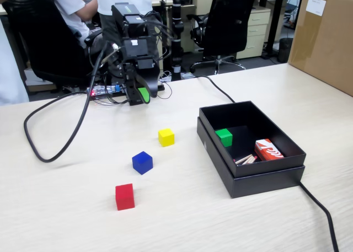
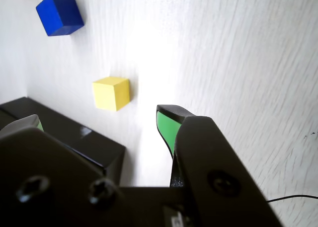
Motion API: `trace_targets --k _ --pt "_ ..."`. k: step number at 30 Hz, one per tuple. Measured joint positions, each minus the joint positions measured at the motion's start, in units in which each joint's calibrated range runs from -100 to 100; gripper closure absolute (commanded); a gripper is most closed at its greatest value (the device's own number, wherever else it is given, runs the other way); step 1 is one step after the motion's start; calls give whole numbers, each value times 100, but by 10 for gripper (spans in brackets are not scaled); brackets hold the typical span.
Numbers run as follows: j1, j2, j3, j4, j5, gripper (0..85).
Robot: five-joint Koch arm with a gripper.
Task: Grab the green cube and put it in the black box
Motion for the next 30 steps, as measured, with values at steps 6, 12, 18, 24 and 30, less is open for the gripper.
trace_targets --k 6,12,18,24,30 --pt "-107 -388 -1004 263 98 363" --pt "-137 -388 -1844 1146 122 354" --pt "-112 -401 -2812 1913 98 355" --pt "-142 -479 -3496 2857 0 345" --pt "-166 -505 -3962 3461 -59 342"
